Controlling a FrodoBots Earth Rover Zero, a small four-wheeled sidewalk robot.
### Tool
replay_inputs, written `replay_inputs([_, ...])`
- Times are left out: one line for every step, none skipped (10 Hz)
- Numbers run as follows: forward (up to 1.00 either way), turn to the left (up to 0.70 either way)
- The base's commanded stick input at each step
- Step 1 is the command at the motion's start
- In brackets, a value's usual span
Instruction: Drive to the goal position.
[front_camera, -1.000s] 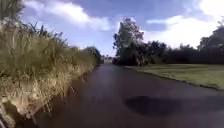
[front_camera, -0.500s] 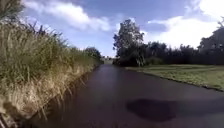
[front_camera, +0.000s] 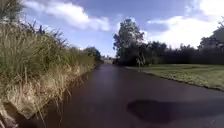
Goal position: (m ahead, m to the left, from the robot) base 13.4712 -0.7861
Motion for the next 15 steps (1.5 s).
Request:
replay_inputs([0.07,0.0])
replay_inputs([0.07,0.0])
replay_inputs([0.08,0.0])
replay_inputs([0.07,0.0])
replay_inputs([0.08,0.0])
replay_inputs([0.08,0.0])
replay_inputs([0.08,0.0])
replay_inputs([0.08,0.0])
replay_inputs([0.08,0.0])
replay_inputs([0.08,0.0])
replay_inputs([0.08,0.0])
replay_inputs([0.08,0.0])
replay_inputs([0.08,0.0])
replay_inputs([0.08,0.0])
replay_inputs([0.08,0.0])
